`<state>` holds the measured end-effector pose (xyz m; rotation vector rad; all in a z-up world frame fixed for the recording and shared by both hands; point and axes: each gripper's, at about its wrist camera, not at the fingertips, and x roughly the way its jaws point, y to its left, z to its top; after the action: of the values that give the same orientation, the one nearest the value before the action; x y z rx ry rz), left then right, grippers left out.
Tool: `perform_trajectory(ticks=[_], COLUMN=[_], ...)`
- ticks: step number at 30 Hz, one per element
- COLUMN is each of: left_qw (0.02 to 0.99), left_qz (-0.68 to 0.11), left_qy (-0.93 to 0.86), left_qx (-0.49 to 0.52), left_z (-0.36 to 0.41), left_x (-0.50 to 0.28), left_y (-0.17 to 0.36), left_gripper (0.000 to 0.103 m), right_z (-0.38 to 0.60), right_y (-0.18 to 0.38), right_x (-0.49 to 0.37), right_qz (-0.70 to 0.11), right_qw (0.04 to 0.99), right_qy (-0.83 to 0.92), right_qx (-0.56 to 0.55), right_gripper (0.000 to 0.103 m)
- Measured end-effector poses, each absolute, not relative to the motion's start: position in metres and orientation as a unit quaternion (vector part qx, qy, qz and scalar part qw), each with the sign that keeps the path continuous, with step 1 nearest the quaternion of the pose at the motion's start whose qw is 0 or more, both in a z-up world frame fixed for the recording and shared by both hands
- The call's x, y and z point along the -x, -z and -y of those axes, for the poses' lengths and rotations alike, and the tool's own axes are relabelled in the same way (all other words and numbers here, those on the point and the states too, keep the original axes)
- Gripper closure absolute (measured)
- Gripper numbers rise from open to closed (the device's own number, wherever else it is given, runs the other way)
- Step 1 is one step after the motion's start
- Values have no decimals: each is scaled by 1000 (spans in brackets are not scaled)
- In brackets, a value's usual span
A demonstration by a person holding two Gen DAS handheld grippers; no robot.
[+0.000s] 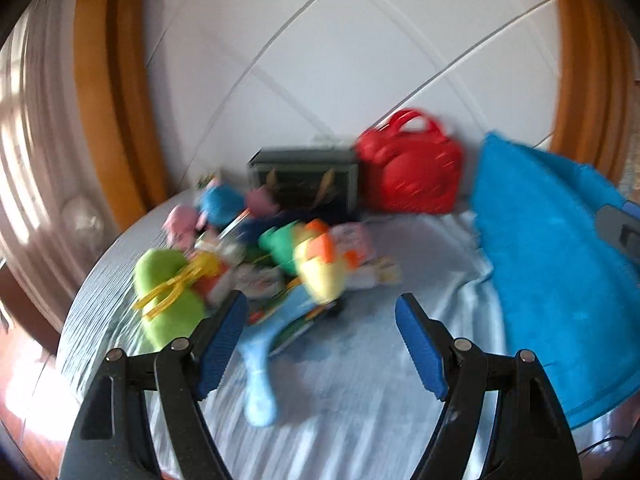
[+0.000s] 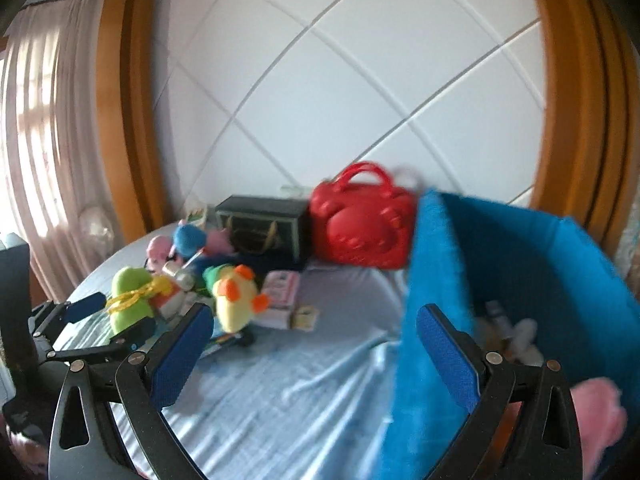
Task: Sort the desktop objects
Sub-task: 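Move both tools back toward the pile on the bed, then grasp the green frog plush with the left tool while the right tool grasps it too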
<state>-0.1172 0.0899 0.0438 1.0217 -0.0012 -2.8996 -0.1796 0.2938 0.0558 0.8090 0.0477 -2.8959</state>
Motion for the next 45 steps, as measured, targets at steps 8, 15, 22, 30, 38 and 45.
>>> perform_trajectory(ticks=[8,15,22,30,38,45], left_qw=[91,125,150,102,-63,-82], left_qz=[-16,-40,-15,-14,69,99], left_qy=[918,898,888,885,852,870], left_qx=[-385,-420,-435,-454,-514,-475], left_z=[36,100,133,247,272,315], left_x=[141,140,139,238,389,328], left_y=[5,31,28,50,110,108], left_gripper=[27,27,27,27,27,26], right_z=[-222,-183,-154,-92,-6,67], right_y=[-2,39,65,82,135,151], right_x=[235,263,289,299,321,322], right_qz=[-7,-13,-14,-16,93,124], right_qw=[65,80,115,89,-25,-45], right_qy=[938,916,900,898,875,857], right_qx=[-341,-394,-420,-430,-475,-497], right_gripper=[0,0,0,0,0,0])
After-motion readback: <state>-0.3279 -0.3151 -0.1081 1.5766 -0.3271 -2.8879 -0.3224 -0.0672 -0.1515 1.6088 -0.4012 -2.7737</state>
